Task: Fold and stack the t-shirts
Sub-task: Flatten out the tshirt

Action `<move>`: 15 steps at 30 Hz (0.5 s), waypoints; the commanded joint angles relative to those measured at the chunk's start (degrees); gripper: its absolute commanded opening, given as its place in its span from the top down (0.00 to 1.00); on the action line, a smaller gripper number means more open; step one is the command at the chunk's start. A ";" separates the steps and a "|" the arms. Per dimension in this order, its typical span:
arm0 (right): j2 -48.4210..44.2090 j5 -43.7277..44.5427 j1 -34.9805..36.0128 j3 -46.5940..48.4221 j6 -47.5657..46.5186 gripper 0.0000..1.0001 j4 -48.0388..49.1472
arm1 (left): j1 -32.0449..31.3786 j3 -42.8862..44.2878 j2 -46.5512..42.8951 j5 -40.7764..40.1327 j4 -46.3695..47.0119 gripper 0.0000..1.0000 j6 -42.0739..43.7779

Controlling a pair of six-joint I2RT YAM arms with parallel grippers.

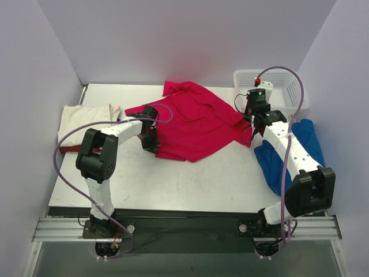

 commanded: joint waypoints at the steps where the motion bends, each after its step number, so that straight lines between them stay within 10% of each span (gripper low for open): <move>1: -0.91 1.31 0.27 -0.71 0.20 1.00 0.14 | -0.41 2.89 1.00 -2.71 -2.42 1.00 0.76; 15: -7.14 4.38 0.27 1.48 -1.46 1.00 -0.56 | 0.20 31.97 -10.15 -11.05 -21.03 1.00 9.99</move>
